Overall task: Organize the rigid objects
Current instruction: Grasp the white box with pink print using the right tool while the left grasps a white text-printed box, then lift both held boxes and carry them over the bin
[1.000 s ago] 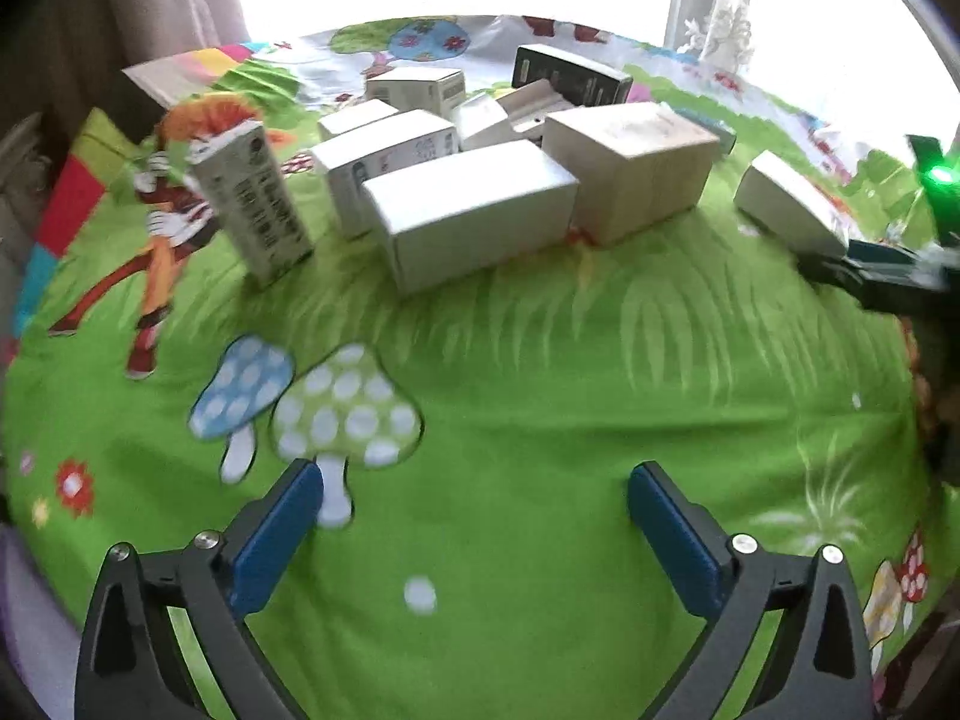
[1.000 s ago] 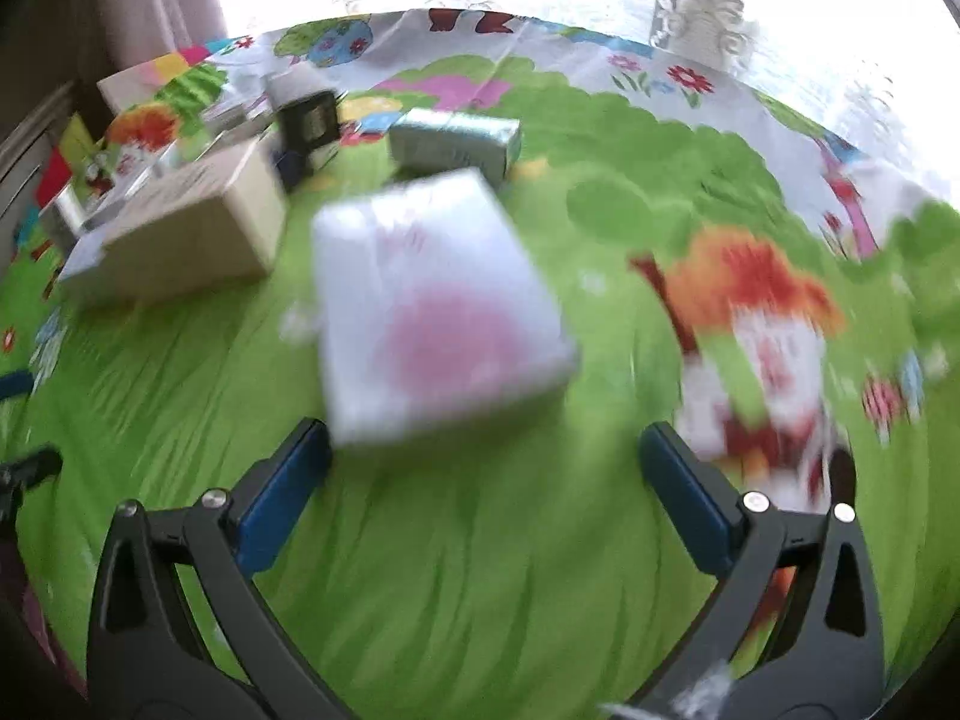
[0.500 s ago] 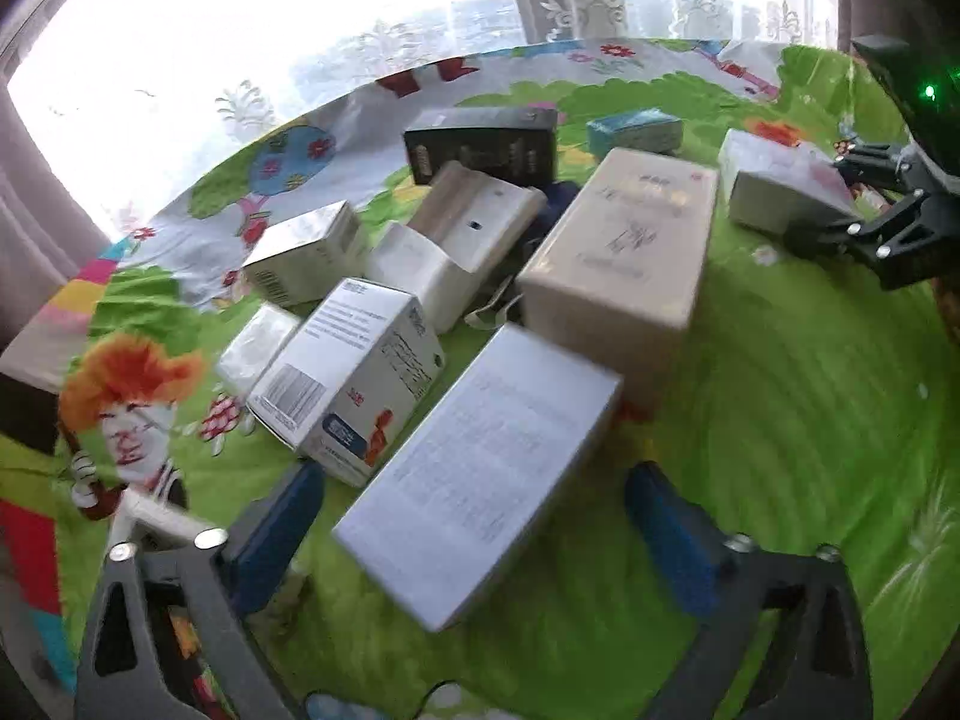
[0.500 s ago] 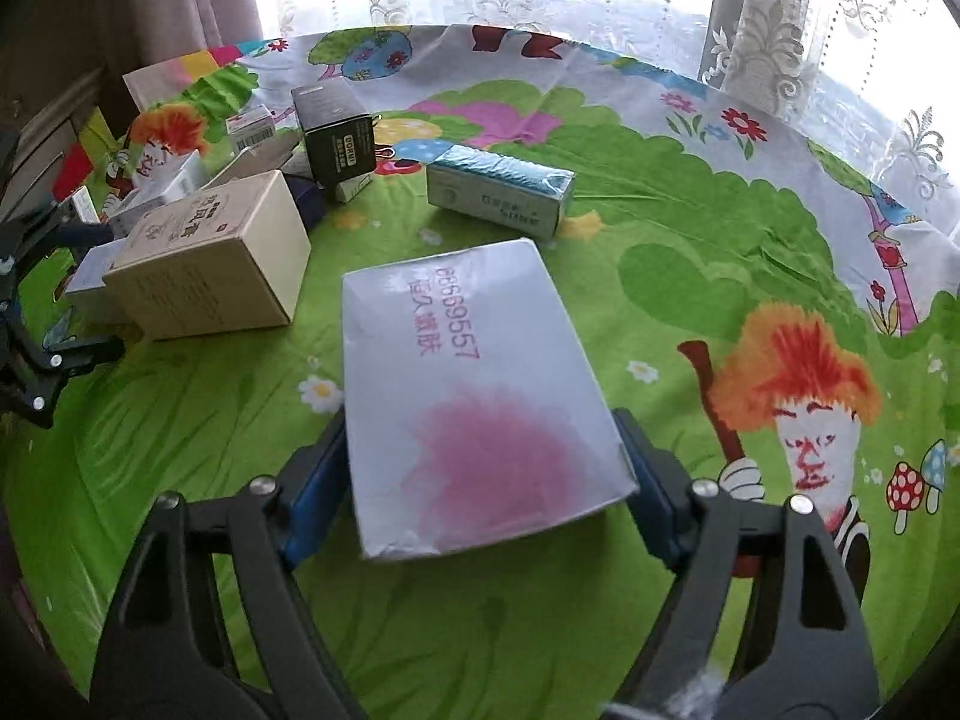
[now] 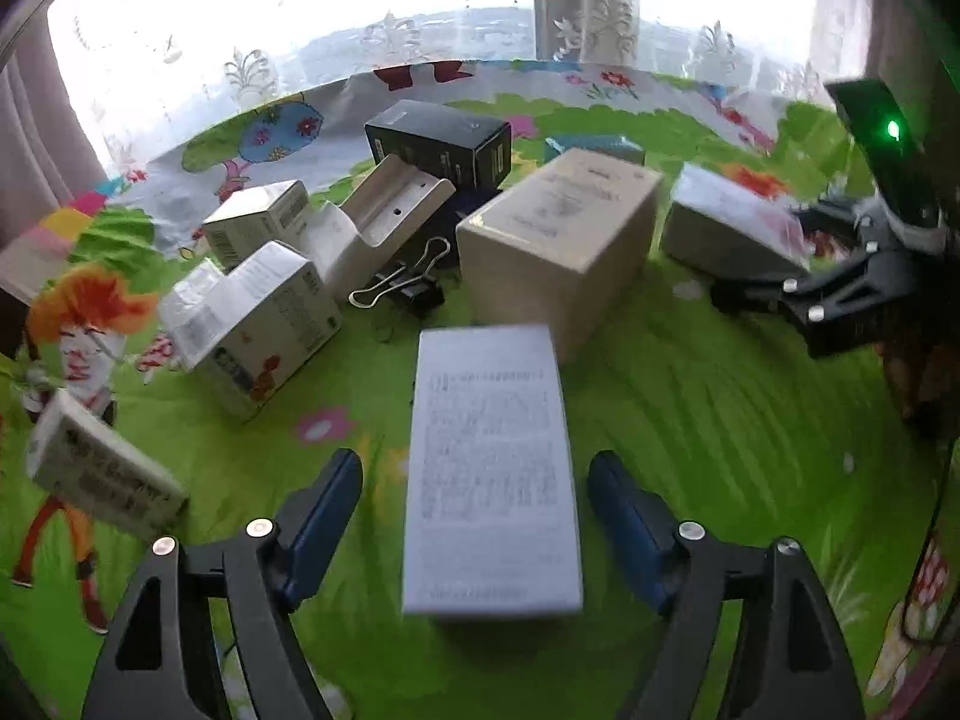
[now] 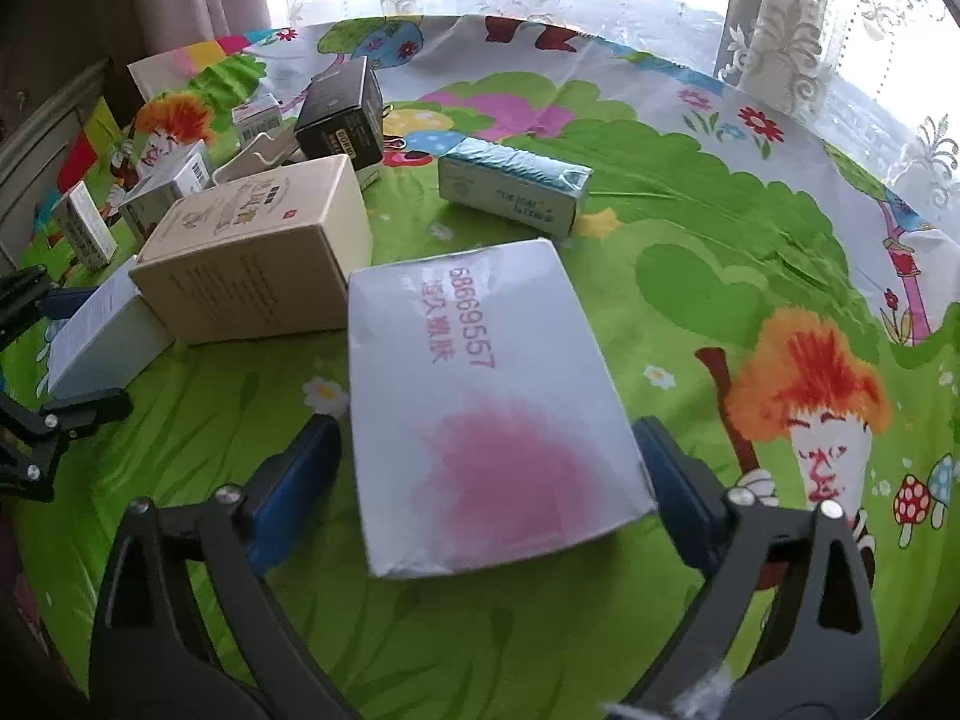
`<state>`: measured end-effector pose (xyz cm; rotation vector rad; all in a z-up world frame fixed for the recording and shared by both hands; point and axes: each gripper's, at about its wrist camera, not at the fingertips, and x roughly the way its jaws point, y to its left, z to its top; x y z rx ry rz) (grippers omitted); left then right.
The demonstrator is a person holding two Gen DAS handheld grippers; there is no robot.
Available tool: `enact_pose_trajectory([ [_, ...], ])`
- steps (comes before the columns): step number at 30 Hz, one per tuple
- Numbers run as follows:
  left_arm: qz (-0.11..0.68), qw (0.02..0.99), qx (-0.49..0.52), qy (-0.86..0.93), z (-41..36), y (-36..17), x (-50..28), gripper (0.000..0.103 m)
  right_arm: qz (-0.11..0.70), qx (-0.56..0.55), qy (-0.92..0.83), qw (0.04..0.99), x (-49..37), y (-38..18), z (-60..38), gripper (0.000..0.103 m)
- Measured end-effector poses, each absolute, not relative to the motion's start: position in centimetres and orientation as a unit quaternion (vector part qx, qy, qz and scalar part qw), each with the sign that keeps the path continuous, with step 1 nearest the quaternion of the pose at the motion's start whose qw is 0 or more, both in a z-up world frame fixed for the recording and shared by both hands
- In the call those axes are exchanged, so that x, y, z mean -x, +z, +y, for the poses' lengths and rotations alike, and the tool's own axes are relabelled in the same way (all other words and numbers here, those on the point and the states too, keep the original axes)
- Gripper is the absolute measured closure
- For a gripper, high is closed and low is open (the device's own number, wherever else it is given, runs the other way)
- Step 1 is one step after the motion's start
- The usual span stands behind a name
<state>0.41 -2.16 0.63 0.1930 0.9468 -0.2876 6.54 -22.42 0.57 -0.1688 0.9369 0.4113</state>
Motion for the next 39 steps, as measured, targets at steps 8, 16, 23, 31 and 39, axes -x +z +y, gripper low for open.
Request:
enact_pose_trajectory([
  [8, 0.429, 0.893, -0.056, -0.124, -2.0, 0.3, 0.6, 0.049, 0.431, 0.066, 0.175, 0.883, -6.3, 1.1, -23.3, 0.033],
  [16, 0.429, 0.896, -0.045, -0.111, -1.3, 0.3, 0.5, 0.060, 0.436, 0.047, 0.110, 0.892, 0.3, 1.4, -22.2, 0.034],
  [23, 0.429, 0.898, -0.039, -0.086, -1.5, 0.3, 2.2, 0.061, 0.434, 0.051, 0.106, 0.893, 5.4, 1.4, -21.8, 0.034],
  [31, 0.430, 0.900, -0.030, -0.061, -1.6, 0.4, 4.1, 0.061, 0.435, 0.049, 0.107, 0.893, 5.3, 1.2, -21.9, 0.033],
  [39, 0.450, 0.890, -0.007, -0.067, -3.7, 0.8, 6.7, 0.061, 0.395, 0.023, 0.065, 0.916, 6.3, 2.6, -23.3, 0.034],
])
